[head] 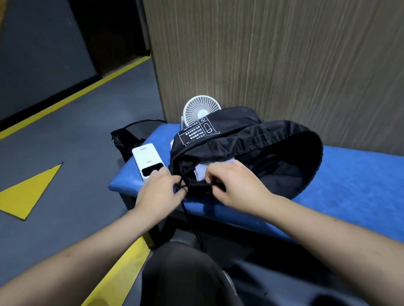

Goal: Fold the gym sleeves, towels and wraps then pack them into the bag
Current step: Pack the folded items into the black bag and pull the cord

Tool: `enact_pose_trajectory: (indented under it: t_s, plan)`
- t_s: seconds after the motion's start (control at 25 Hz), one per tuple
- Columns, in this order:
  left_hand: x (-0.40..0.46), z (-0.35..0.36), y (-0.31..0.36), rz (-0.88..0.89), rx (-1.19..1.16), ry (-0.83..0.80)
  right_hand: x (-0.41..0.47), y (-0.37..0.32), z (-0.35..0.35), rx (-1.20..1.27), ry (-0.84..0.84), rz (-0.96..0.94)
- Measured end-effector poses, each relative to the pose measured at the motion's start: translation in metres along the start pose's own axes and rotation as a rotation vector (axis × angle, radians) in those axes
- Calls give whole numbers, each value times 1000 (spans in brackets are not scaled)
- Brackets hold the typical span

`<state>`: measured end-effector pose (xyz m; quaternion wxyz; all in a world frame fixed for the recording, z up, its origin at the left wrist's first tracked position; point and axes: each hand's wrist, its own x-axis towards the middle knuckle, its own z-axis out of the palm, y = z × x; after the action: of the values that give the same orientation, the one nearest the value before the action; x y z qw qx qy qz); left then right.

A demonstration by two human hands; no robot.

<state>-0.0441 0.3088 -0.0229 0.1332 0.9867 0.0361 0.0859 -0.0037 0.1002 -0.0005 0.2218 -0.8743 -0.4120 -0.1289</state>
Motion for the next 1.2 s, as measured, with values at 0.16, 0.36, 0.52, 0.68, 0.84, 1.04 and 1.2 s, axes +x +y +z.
enact_pose_trajectory:
  t_s: [0.16, 0.36, 0.52, 0.68, 0.84, 1.04, 1.2]
  plan:
    - [0, -19, 9, -11, -266, 39, 1, 5, 0, -83, 39, -14]
    - [-1, -49, 9, -84, -685, -61, 10, 3, 3, -131, 99, 1]
    - [-4, -72, 0, 30, -629, -83, 16, -4, 12, -127, 74, 11]
    - [-11, -98, 2, 135, -603, 6, 26, -3, 20, -171, 48, 74]
    - [-14, -115, 2, 175, -607, 92, 43, -5, 14, -243, 120, -25]
    - [-16, -119, -10, 297, -665, 66, 75, -10, 17, -97, 120, -170]
    - [-14, -115, -23, 207, -621, 155, 87, -10, 12, -110, 31, -179]
